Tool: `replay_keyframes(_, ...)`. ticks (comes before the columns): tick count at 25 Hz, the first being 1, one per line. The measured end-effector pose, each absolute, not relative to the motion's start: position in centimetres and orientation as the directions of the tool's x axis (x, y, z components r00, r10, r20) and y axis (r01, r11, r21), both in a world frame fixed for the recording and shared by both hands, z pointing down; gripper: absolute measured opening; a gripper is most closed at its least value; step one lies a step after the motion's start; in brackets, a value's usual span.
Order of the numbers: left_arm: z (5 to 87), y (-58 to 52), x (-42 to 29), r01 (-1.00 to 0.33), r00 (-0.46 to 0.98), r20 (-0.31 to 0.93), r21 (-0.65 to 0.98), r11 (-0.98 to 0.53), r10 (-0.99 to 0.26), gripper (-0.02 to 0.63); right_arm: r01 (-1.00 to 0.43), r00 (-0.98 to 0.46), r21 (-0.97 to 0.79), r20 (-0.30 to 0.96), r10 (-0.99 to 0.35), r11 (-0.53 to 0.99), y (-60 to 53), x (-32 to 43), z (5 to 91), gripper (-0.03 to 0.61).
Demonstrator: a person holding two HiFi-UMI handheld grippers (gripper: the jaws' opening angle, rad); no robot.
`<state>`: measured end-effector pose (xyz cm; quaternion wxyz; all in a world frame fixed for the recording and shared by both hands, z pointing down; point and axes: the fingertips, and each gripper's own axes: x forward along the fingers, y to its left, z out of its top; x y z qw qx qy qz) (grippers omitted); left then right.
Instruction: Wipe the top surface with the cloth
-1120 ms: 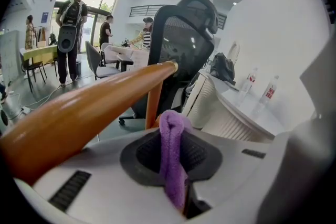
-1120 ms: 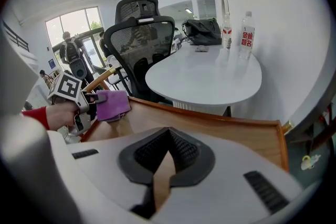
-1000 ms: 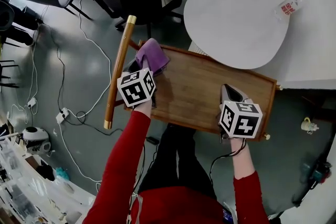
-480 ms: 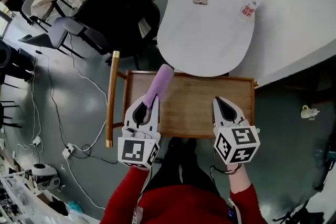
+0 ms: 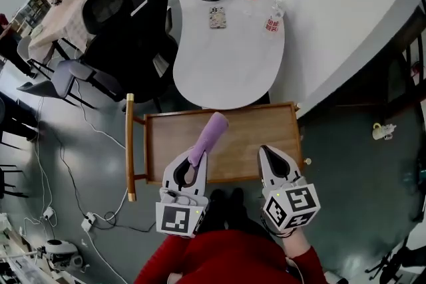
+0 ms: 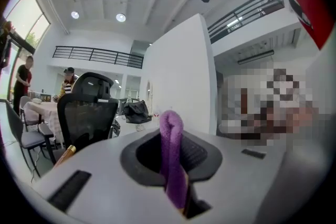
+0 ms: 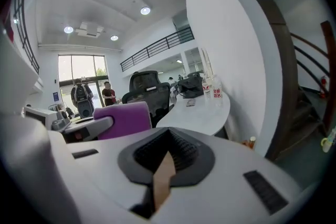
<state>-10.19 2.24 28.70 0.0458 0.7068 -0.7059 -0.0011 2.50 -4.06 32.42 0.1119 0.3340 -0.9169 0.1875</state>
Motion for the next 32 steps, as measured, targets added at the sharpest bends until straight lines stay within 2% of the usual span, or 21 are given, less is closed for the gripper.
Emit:
replay_keyframes(8, 29.2, 2.4, -8.9, -0.999, 0.040, 0.075, 0.028, -0.038, -0.996, 0.051, -0.659, -0.749, -0.233, 0.288, -0.597, 0.715, -3.6, 3.5, 31.1, 0.003)
replay_keyframes(27, 28.7, 2.6, -7.4, -0.996, 0.052, 0.050, 0.080, -0.047, -0.997, 0.051, -0.653, -0.752, -0.195, 0.285, -0.594, 0.732, -2.1, 3.8, 30.7, 0.003)
replay_keyframes(32, 30.5, 3.2, -8.0, -0.998, 0.060, 0.111, -0.008, -0.061, -0.992, 0.051, -0.657, -0.748, -0.201, 0.289, -0.597, 0.726, -1.9, 4.4, 30.9, 0.003)
